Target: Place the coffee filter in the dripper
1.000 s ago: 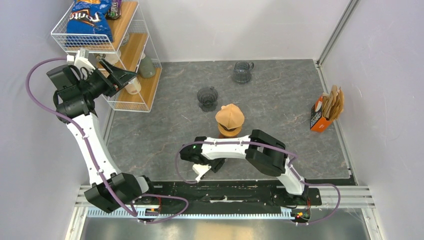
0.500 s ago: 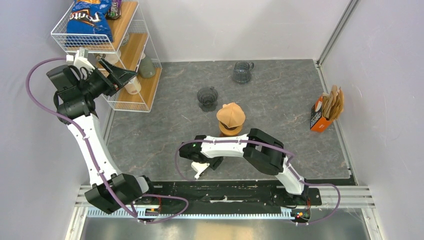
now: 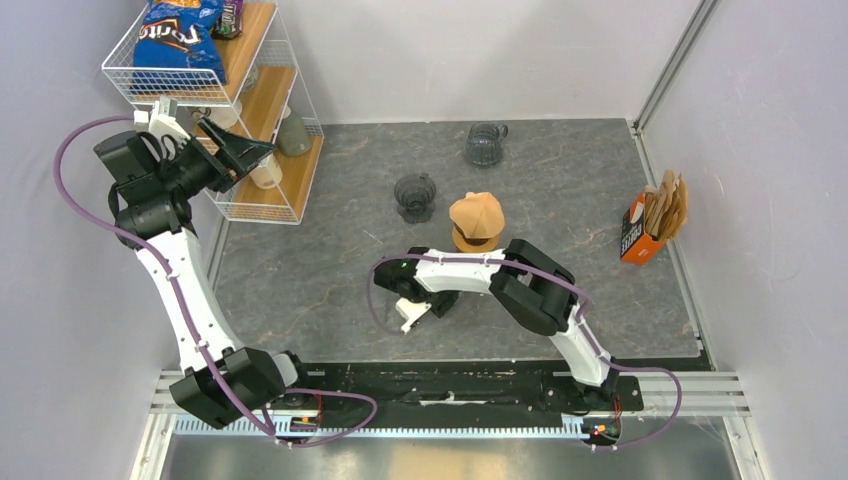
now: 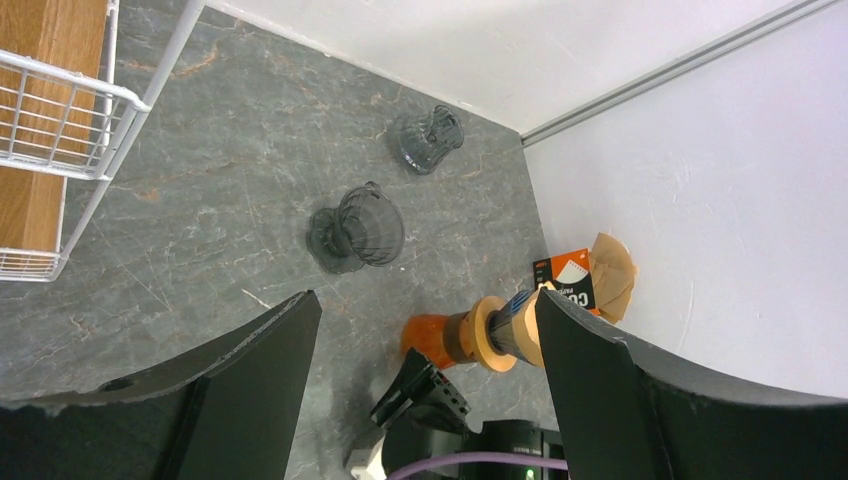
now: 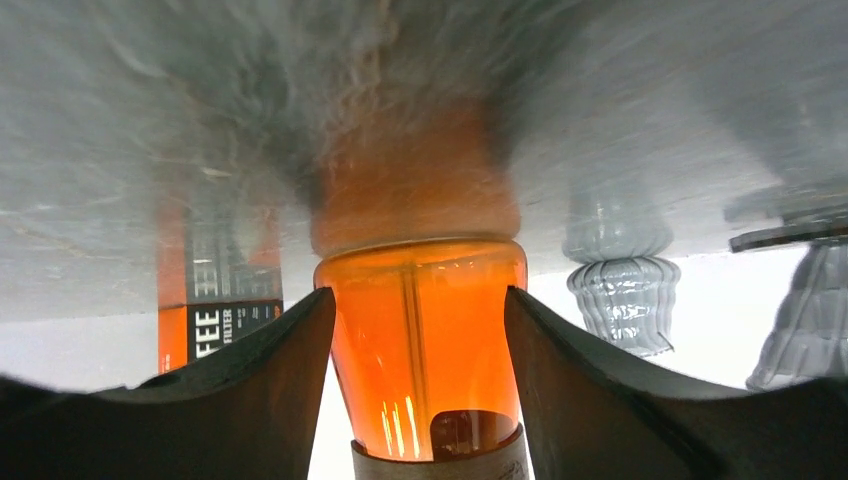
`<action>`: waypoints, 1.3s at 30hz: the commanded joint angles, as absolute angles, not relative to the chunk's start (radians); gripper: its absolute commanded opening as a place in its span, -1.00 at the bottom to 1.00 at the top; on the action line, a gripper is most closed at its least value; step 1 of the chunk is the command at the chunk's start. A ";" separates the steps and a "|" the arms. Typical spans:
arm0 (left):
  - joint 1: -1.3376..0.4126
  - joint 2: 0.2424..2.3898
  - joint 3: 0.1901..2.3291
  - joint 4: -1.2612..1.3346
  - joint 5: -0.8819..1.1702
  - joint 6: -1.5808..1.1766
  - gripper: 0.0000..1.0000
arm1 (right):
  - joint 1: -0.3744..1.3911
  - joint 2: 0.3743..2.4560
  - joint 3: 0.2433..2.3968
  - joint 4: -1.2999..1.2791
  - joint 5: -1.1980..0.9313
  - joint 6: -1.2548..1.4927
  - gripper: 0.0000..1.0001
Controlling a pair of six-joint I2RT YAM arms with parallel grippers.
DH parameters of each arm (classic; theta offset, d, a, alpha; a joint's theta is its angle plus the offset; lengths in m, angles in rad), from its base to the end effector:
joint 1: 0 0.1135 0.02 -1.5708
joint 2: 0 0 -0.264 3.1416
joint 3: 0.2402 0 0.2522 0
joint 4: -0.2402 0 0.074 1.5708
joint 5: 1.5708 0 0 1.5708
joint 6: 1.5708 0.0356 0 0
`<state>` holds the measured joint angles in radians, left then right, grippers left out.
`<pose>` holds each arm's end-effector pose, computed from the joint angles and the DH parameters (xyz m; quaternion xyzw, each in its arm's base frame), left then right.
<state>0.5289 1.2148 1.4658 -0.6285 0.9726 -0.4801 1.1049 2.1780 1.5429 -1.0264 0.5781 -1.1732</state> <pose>0.2201 0.0946 0.4452 -0.1236 0.7671 -0.3744 0.5060 0.1944 0.3433 0.1299 0.8751 -0.3890 0.2831 0.0532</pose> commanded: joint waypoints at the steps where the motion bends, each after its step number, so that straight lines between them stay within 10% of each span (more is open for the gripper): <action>1: 0.532 1.198 1.458 -0.592 1.002 -0.507 0.75 | 1.051 2.164 1.496 -0.988 0.636 -1.285 0.41; 39: 0.443 1.209 1.439 -0.692 0.936 -0.344 0.75 | 0.776 1.907 1.484 -0.976 0.469 -1.350 0.45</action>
<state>0.4782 1.2167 1.4380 -0.6567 0.9592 -0.4416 0.7258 2.0602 1.4181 -0.8722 0.5579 -1.4200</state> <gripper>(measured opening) 0.870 0.720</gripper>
